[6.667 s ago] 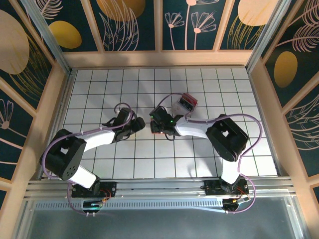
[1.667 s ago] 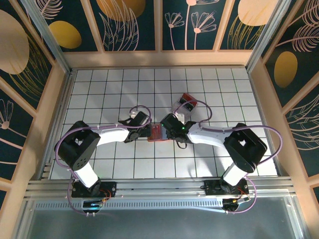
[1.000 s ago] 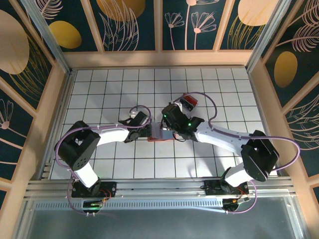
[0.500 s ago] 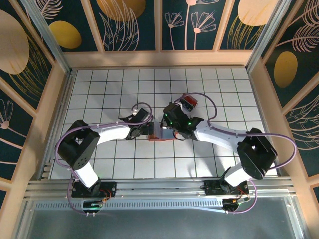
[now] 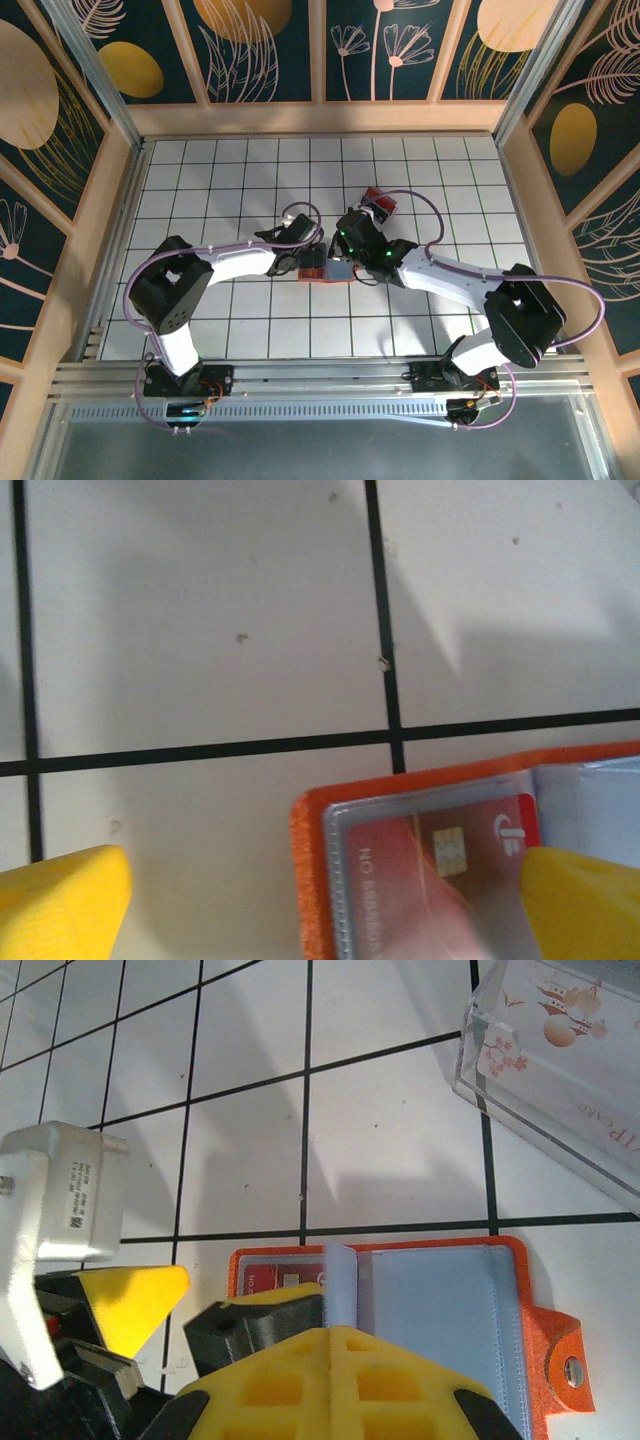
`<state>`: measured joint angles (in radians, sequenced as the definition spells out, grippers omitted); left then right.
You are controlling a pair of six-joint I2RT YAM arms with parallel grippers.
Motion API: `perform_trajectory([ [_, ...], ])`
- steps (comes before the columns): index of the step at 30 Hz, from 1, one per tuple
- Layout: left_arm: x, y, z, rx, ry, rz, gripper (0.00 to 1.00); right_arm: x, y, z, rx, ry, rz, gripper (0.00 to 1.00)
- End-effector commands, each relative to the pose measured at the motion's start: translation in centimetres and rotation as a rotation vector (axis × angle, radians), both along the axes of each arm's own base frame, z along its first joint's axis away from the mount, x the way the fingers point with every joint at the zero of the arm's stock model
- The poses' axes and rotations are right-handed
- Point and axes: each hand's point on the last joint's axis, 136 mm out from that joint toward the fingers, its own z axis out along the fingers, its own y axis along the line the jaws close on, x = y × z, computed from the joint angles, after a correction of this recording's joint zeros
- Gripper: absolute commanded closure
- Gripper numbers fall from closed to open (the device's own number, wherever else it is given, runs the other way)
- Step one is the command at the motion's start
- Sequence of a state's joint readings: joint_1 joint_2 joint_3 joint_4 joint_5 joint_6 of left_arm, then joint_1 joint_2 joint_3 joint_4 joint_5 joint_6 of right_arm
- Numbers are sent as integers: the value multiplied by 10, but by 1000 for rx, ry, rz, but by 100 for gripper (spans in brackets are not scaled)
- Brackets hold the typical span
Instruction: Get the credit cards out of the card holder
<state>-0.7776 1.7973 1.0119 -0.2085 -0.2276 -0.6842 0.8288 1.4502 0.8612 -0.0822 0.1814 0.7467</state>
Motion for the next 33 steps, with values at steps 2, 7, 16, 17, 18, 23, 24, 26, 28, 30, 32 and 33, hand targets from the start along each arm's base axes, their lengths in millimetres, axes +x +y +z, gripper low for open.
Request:
perform_trajectory([
  [2, -3, -13, -13, -28, 34, -24, 1, 7, -6, 4, 50, -5, -38, 100],
  [7, -5, -10, -25, -2, 52, -24, 1, 13, -11, -6, 69, 26, -43, 100],
  [16, -9, -9, -33, 3, 73, -25, 1, 24, 1, -34, 104, 97, -18, 100],
  [17, -10, -9, -33, 3, 75, -23, 1, 25, 3, -38, 98, 104, -19, 100],
  [18, -9, -9, -33, 0, 75, -22, 1, 27, 3, -43, 92, 111, -22, 100],
  [23, -10, -9, -29, -17, 68, -15, 1, 23, 8, -74, 93, 192, -5, 100],
  [24, -10, -8, -28, -18, 65, -11, 1, 21, 7, -78, 93, 203, -6, 100],
  [26, -10, -7, -23, -27, 52, -1, 1, 18, 4, -88, 90, 223, -14, 100],
  [28, -8, -7, -15, -46, 33, 14, 1, 16, -1, -95, 79, 240, -24, 100],
  [30, -12, 0, -13, -45, 27, 34, 1, 15, -8, -101, 66, 248, -36, 100],
  [32, -12, 5, -6, -53, 7, 59, 1, 13, -13, -104, 57, 255, -44, 100],
  [33, -12, 8, -2, -56, -2, 70, 1, 13, -15, -105, 54, 259, -47, 100],
])
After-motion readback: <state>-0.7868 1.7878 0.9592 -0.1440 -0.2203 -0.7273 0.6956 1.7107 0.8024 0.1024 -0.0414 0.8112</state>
